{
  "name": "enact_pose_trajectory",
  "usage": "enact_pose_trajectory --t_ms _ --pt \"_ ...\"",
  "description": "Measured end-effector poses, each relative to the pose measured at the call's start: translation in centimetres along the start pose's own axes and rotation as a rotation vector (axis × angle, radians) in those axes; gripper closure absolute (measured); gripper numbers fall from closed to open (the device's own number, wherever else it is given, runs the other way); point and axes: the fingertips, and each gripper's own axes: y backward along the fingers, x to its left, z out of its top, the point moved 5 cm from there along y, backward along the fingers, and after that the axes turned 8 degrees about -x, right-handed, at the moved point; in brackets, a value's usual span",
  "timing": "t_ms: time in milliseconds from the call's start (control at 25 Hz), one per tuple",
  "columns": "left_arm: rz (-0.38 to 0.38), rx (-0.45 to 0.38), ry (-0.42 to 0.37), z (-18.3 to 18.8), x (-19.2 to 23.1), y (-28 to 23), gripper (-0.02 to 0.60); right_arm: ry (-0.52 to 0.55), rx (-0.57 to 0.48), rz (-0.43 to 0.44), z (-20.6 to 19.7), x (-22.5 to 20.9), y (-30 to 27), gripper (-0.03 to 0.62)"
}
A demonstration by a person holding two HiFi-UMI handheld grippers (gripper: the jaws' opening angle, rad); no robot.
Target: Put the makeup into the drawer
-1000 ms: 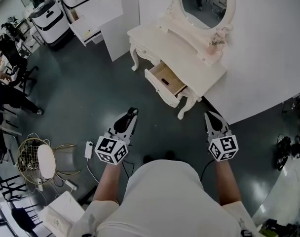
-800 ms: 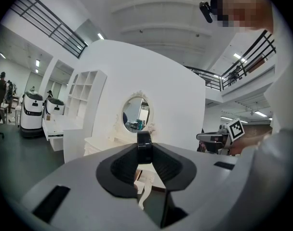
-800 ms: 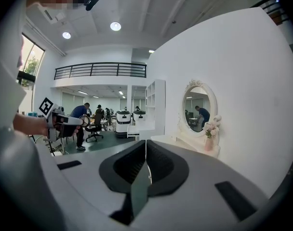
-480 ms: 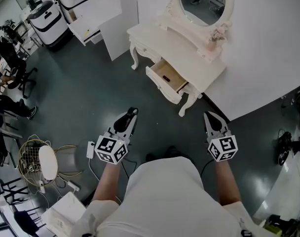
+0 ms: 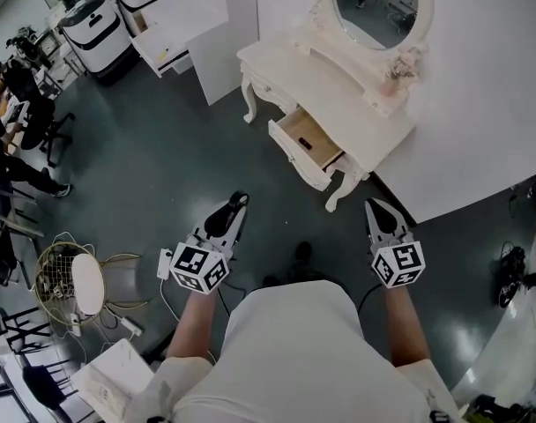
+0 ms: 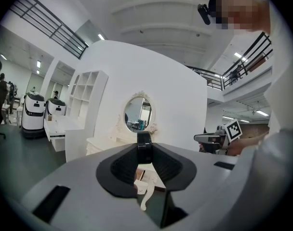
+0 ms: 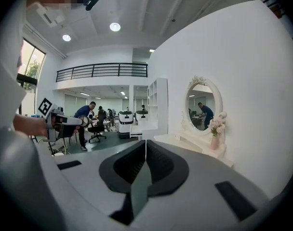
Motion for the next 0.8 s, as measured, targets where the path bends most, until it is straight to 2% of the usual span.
enact_pose_trajectory --t_ms 800 --pt "0.078 -0.018 0.004 1.3 2.3 -14.1 0.488 0.005 -0.002 0.14 0.9 -10.7 -12.1 0.565"
